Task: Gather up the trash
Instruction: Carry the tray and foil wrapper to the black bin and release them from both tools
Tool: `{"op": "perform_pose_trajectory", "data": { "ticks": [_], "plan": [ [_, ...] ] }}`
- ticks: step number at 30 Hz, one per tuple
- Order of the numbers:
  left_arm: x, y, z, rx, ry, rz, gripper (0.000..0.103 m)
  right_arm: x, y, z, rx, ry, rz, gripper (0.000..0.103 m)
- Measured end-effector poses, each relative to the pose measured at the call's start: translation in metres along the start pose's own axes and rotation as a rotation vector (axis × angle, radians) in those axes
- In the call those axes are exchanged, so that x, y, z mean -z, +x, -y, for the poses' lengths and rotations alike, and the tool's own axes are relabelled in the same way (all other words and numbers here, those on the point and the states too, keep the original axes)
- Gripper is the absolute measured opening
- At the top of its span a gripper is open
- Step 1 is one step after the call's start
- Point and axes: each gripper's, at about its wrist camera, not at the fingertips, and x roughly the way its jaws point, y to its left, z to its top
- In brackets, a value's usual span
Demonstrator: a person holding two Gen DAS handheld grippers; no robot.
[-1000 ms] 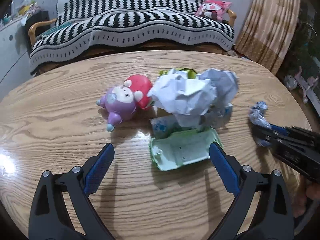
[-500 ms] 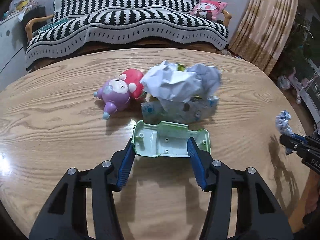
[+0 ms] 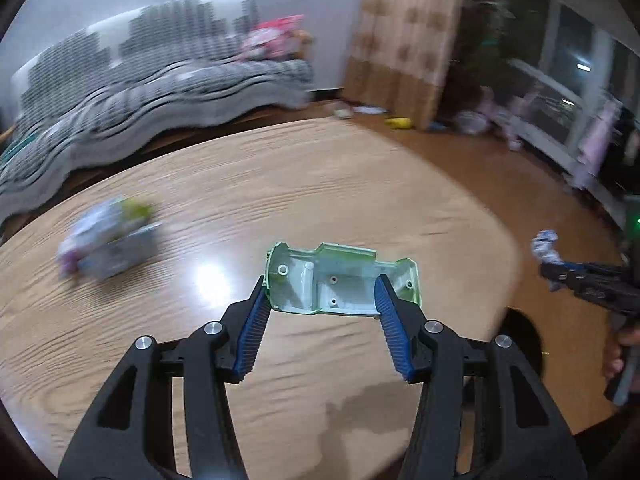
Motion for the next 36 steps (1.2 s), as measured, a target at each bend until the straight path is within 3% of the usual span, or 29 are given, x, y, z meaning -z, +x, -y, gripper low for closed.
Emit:
{"op": "perform_pose_trajectory", "data": {
  "ticks": [4,7,13,17,22,26,36],
  "plan": [
    [0.006,0.024,0.093,0.1,0.105,-0.027,0.052,0.02,-0.011,0.069,0.052,0.087,-0.018,0.023],
    [0.014,0.041,0.154,0.213,0.164,-0.065,0.052,0.041,-0.004,0.111,0.083,0.142,-0.105,0.023],
    [0.032,0.07,0.226,0.319,0.252,-0.112,0.052,0.078,0.012,0.161,0.058,0.195,-0.206,0.023],
    [0.037,0.086,0.244,0.328,0.283,-0.139,0.052,0.093,0.024,0.171,0.031,0.188,-0.267,0.023],
    [0.04,0.103,0.254,0.336,0.285,-0.172,0.052,0.095,0.027,0.172,0.025,0.183,-0.283,0.023],
    [0.041,0.108,0.257,0.339,0.293,-0.186,0.052,0.089,0.029,0.168,0.044,0.179,-0.277,0.054],
    [0.061,0.135,0.281,0.401,0.345,-0.274,0.052,0.083,0.012,0.183,0.069,0.279,-0.209,0.06]
  ]
}}
